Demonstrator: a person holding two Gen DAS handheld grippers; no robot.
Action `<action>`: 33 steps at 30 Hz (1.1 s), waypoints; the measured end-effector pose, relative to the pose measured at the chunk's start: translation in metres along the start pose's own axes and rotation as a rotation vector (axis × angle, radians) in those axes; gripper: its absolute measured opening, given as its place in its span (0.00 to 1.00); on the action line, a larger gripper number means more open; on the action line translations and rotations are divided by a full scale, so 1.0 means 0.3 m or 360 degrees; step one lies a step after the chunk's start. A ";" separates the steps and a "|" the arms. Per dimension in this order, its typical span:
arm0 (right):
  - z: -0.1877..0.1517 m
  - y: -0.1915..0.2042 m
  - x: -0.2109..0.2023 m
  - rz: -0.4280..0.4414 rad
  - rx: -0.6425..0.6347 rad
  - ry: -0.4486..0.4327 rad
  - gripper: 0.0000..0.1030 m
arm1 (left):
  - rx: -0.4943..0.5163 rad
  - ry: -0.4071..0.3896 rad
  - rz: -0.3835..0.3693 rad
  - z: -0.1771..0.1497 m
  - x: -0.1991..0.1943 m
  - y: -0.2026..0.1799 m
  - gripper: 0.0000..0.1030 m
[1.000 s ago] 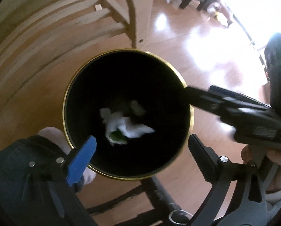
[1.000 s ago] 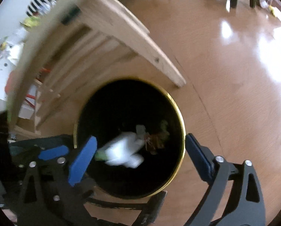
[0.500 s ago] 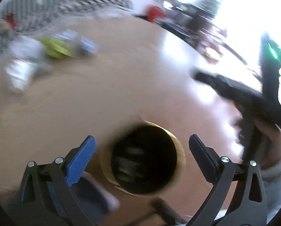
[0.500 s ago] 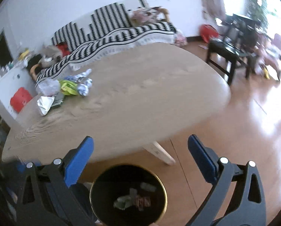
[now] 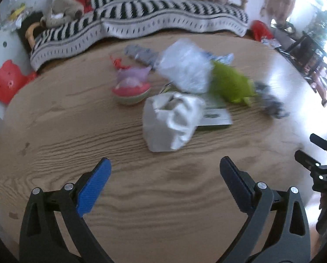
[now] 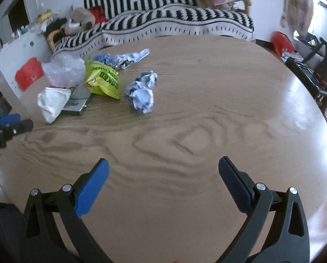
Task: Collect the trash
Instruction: 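Grasp the white paper bag with the left tool while the right tool grasps crumpled foil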
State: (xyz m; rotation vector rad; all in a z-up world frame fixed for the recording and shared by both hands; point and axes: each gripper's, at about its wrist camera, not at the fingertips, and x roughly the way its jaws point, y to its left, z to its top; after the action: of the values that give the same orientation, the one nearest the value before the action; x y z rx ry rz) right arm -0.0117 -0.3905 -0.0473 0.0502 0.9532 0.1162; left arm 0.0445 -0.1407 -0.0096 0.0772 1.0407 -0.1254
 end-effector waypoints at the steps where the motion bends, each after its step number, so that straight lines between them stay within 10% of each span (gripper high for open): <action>1: 0.018 0.017 0.038 -0.0015 -0.0014 0.0040 0.94 | -0.0031 0.0023 -0.0012 -0.002 0.034 0.012 0.94; 24: 0.207 0.074 0.196 -0.0003 -0.0184 0.0001 0.93 | 0.0043 -0.0118 -0.0031 0.067 0.189 0.056 0.94; 30: 0.226 0.060 0.190 0.0011 -0.0120 -0.0013 0.82 | 0.0054 -0.0116 -0.0035 0.067 0.192 0.055 0.94; 33: 0.230 0.052 0.184 -0.0019 -0.0117 -0.0029 0.61 | 0.0054 -0.0116 -0.0034 0.067 0.192 0.054 0.94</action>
State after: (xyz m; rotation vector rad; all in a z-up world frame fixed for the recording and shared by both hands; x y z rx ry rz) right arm 0.0750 -0.3677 -0.0506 -0.0221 0.9300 0.1395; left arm 0.0928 -0.1309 -0.0491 0.0917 0.9668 -0.1642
